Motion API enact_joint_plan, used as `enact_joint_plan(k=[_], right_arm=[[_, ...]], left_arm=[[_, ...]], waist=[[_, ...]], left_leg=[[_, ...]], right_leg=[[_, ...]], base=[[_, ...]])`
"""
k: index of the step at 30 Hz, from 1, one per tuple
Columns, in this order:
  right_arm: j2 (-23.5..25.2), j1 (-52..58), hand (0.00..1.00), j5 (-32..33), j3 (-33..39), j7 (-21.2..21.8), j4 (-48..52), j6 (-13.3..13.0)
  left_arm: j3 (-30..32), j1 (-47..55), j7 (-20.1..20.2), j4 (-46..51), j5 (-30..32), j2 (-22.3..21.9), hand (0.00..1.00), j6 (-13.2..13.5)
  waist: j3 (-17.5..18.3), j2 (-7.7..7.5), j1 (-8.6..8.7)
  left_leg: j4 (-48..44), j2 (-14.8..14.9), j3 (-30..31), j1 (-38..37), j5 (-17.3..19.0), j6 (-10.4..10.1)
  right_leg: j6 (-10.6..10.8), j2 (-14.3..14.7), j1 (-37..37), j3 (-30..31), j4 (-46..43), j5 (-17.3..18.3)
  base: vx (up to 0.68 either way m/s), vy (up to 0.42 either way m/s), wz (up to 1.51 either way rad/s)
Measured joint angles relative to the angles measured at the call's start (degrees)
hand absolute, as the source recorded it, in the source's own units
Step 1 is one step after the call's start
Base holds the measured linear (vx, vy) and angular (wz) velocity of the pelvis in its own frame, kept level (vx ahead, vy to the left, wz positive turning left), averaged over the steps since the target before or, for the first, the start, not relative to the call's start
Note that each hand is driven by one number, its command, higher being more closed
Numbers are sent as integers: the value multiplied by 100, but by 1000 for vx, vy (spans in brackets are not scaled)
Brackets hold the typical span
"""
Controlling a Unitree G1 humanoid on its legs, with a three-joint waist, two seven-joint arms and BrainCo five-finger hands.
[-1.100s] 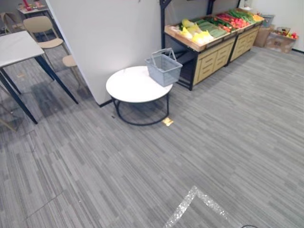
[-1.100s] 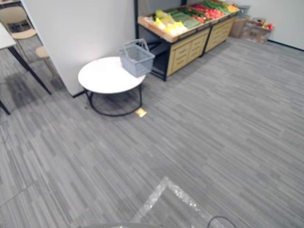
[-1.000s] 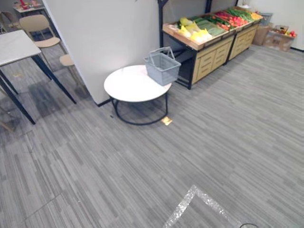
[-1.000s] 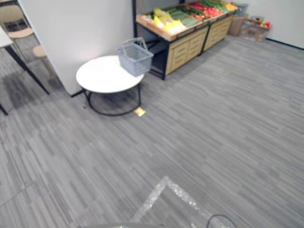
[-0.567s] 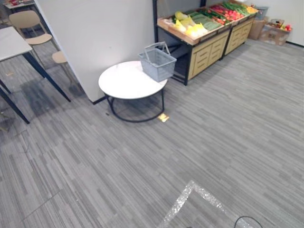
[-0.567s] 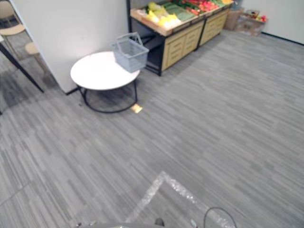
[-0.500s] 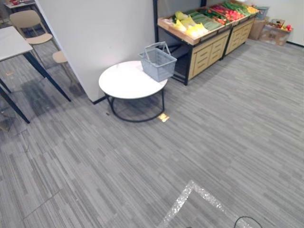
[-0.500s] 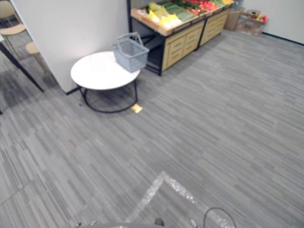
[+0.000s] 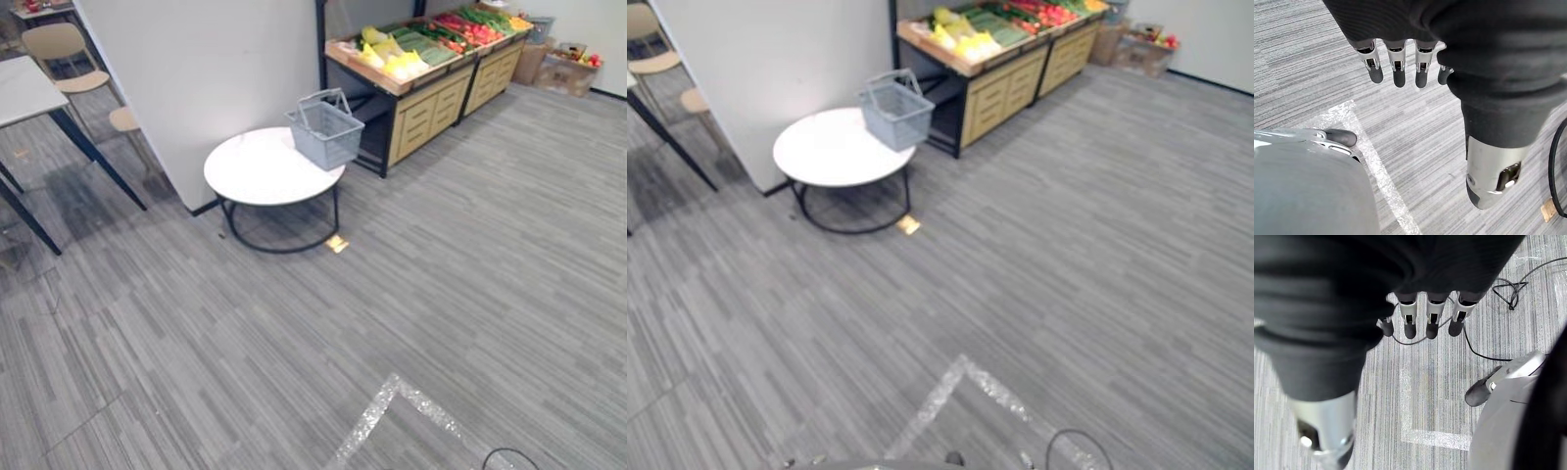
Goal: Pick vegetable in the basket
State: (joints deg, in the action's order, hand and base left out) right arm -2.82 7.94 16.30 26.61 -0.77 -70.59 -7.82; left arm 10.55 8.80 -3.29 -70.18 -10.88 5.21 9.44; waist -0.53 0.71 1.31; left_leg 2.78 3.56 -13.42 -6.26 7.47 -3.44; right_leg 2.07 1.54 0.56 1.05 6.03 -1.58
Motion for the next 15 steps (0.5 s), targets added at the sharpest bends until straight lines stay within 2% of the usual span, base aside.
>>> enact_joint_plan(k=[5, 7, 9, 11, 12, 13, 14, 15], right_arm=[[0, -28, 0, 1, 1, -9, 7, 0], [1, -96, 0, 2, 2, -10, 22, 0], [5, -178, 0, 9, 4, -16, 54, -6], [4, -145, 0, 11, -15, -28, 54, -6], [11, -136, 0, 10, -116, -37, 47, -7], [5, -115, 0, 5, -178, -43, 37, -9], [-15, -105, 0, 3, -165, -45, 40, -11], [-35, -104, 0, 3, -119, -67, 77, -31]], left_arm=[[2, -31, -35, 11, -4, -2, 0, -3], [18, -80, -55, 24, -5, -2, 0, -3], [95, -205, -93, 42, -8, -5, 0, -4], [113, -221, -106, 128, -9, -2, 0, -4], [139, -190, -118, 234, -13, 42, 0, 2], [248, -179, -128, 326, -18, 67, 0, 4], [365, -176, -125, 360, -21, 30, 0, -2], [678, -170, -106, 447, -30, -106, 0, -1]], waist=[[-40, 9, 2], [-115, 8, 11], [-336, -12, 18], [-369, -14, 19], [-424, -91, 7], [-478, -139, 16], [-509, -118, 7], [-668, -44, -2]], left_leg=[[-14, 20, -12, 35, 6, -10], [-87, 32, -25, 109, 20, -33], [-376, 93, -63, 189, 180, -231], [-1018, 225, -89, 473, 517, -373], [-1814, 325, -174, 764, 610, -505], [-2985, 491, -184, 1268, 553, -451], [-3542, 602, -156, 1493, 479, -349], [-4634, 830, -83, 1865, 118, 64]], right_leg=[[-6, 23, -46, 22, -35, 6], [-147, 36, -187, 33, -283, 117], [-223, 55, -447, 32, -937, 465], [-328, 94, -683, 24, -1470, 865], [-423, 79, -741, 15, -1690, 1042], [-476, 65, -717, 6, -1828, 1135], [-502, 88, -696, 3, -1901, 1177], [-545, 143, -524, 0, -2065, 1316]], base=[[0, -6, -1], [2, -20, -3], [-11, -28, 0], [-8, -79, 5], [22, -129, 9], [24, -155, 5], [50, -166, -5], [107, -142, -7]])
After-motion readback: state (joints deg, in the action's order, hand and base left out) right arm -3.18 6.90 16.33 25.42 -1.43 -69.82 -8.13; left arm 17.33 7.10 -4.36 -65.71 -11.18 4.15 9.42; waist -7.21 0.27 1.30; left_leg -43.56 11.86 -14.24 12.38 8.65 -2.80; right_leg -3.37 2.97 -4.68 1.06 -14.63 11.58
